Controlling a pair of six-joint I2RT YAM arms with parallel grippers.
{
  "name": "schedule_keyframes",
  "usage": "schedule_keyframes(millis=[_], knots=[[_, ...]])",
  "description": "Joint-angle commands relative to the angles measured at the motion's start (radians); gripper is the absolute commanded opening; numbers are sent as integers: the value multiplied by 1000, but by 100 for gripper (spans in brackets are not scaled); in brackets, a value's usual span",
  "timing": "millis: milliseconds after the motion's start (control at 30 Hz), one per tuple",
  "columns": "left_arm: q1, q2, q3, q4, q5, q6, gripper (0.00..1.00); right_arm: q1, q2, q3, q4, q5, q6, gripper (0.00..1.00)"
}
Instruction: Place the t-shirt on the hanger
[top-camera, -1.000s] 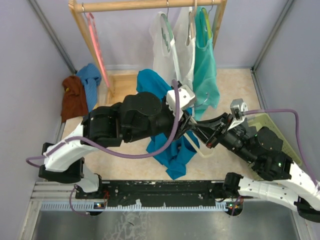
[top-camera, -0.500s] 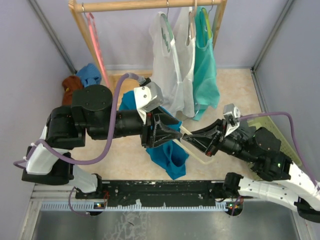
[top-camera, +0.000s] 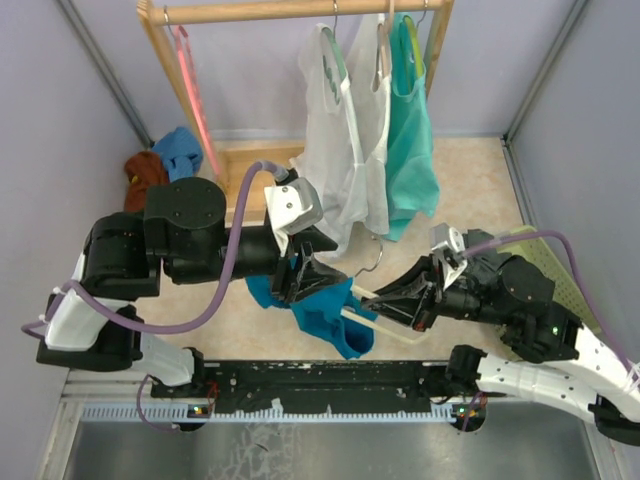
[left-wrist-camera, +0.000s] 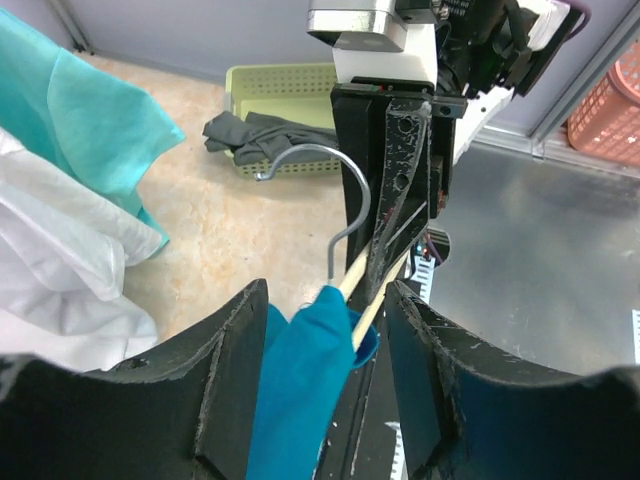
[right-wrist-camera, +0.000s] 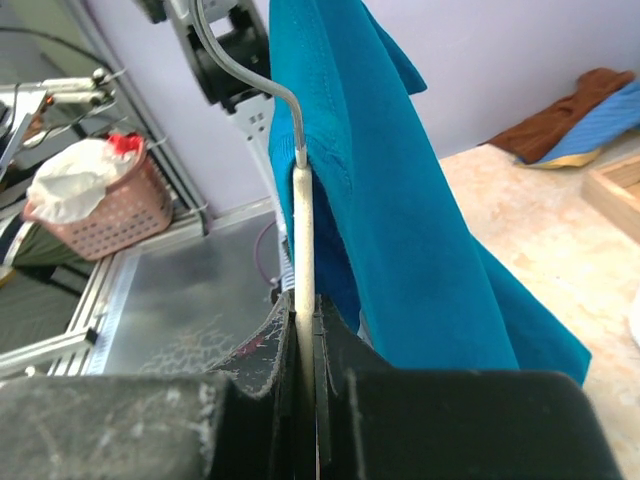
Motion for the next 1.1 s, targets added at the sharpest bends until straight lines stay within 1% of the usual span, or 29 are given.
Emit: schedule_keyframes(millis=[0, 67, 200, 300, 433, 633, 1067], knots=[[-4, -29, -50, -31, 8, 1, 57, 4, 25, 35, 22, -149, -20, 0], [-3, -33, -86, -37, 38, -10, 57, 4, 35, 41, -2, -180, -27, 0], [-4, -51, -161, -37, 142, -47, 57, 4, 42, 42, -45, -223, -37, 0], [-3, -70, -214, -43, 206, -81, 56, 4, 42, 48, -78, -231, -47, 0], [-4, -93, -272, -50, 254, -110, 56, 3, 44, 54, -111, -236, -60, 0], [-4, -91, -308, -72, 278, -125, 53, 4, 44, 56, -111, -238, -66, 0], [-4, -77, -369, -65, 239, -111, 51, 4, 46, 62, -80, -263, -61, 0]])
